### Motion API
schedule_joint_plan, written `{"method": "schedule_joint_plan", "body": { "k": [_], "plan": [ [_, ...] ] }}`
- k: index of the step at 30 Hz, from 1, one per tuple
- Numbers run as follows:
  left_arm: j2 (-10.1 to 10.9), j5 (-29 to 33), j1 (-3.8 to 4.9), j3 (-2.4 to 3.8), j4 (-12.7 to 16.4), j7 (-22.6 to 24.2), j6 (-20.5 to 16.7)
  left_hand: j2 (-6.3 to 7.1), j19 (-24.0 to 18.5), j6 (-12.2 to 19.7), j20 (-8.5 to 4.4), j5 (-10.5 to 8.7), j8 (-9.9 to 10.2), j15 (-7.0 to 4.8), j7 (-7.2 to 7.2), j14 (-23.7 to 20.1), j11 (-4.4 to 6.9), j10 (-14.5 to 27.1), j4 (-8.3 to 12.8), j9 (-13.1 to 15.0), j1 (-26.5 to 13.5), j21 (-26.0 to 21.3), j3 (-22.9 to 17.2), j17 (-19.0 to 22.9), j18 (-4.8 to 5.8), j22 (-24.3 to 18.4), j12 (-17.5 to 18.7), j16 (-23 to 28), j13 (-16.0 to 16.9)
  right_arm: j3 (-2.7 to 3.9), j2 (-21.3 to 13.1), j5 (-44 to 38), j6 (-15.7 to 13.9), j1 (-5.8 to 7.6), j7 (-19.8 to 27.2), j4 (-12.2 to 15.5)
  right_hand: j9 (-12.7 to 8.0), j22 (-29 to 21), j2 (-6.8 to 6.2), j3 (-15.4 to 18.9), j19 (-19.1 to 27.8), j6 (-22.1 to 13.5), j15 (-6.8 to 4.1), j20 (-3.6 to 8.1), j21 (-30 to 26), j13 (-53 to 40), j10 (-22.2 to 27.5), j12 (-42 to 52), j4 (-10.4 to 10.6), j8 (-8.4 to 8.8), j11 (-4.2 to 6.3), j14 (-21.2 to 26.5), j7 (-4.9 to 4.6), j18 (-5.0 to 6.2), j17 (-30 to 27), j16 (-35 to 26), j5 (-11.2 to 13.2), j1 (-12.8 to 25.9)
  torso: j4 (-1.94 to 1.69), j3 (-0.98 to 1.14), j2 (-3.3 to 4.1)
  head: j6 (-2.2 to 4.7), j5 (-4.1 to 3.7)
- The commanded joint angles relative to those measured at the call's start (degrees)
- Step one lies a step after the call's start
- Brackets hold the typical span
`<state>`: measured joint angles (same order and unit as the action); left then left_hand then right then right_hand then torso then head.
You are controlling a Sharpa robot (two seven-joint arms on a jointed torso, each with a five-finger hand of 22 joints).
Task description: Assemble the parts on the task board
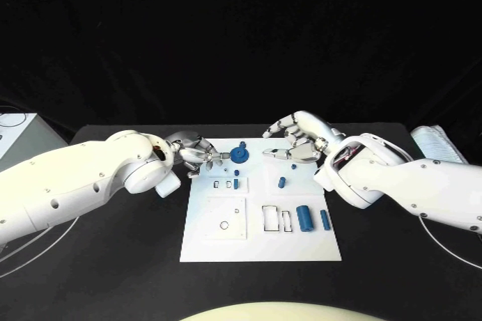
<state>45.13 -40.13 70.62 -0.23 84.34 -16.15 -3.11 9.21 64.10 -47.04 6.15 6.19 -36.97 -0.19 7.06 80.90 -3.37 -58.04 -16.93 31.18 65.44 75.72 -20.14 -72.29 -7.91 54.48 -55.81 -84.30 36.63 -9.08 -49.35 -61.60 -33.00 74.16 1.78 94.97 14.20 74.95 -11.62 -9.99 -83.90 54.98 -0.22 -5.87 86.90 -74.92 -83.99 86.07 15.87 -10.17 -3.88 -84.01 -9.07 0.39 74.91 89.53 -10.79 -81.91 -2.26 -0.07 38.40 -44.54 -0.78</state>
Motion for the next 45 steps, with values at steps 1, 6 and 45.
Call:
{"method": "schedule_joint_plan", "body": {
  "k": [1,6,45],
  "plan": [
    [-1.7,-10.3,0.71,-0.07,-1.3,-9.1,7.3,-0.02,0.3,0.4,-0.08,-0.27,-0.5,0.00,-0.01,0.3,0.31,0.1,0.0,0.6,-1.5,0.3,0.9,-0.2,0.67,0.2,-0.5,-0.2,0.1,0.07,-1.0,9.4,-0.6,0.52,3.6,-0.4,0.0,13.0,-0.27,-0.1,-4.3,-0.3,0.33,-0.26,-0.3,-12.2,-2.7,-0.3,0.2,-0.26,-0.34,-5.6,0.14,0.54,13.9,-0.2,-0.5,-0.4,0.01,0.06,-0.40,-0.43,0.00],
    [-5.0,-14.5,2.00,-0.75,-3.7,-11.6,9.8,-0.43,1.0,0.5,-0.13,-0.23,-0.9,-0.07,-0.11,0.9,0.42,0.0,0.0,1.1,-2.4,0.7,1.6,-1.1,0.85,1.1,-0.9,-0.5,0.1,0.10,-2.0,13.8,-2.1,1.19,3.5,-1.7,0.0,12.8,-0.41,0.0,-4.1,-0.5,0.34,-0.25,-0.6,-12.0,-2.4,-0.7,0.3,-0.35,-0.36,-5.5,0.11,0.60,13.7,-0.3,-0.8,-0.2,-0.03,0.14,-0.38,-0.57,0.22],
    [-16.8,-16.7,4.37,-4.01,-14.2,-13.6,20.4,-1.75,2.2,0.8,-0.21,-0.15,-1.7,-0.21,-0.33,1.7,0.59,0.3,0.1,2.7,-4.4,1.6,3.0,-2.8,1.20,2.8,-1.5,-1.1,0.2,0.10,-1.3,15.6,-2.5,2.11,0.4,-4.4,0.0,12.4,-0.56,0.3,-3.8,-0.8,0.35,-0.25,-1.3,-11.7,-2.0,-1.2,0.6,-0.54,-0.39,-5.4,0.08,0.79,13.1,-0.5,-1.6,0.6,0.07,0.01,-0.16,-1.40,-0.46]
  ]
}}
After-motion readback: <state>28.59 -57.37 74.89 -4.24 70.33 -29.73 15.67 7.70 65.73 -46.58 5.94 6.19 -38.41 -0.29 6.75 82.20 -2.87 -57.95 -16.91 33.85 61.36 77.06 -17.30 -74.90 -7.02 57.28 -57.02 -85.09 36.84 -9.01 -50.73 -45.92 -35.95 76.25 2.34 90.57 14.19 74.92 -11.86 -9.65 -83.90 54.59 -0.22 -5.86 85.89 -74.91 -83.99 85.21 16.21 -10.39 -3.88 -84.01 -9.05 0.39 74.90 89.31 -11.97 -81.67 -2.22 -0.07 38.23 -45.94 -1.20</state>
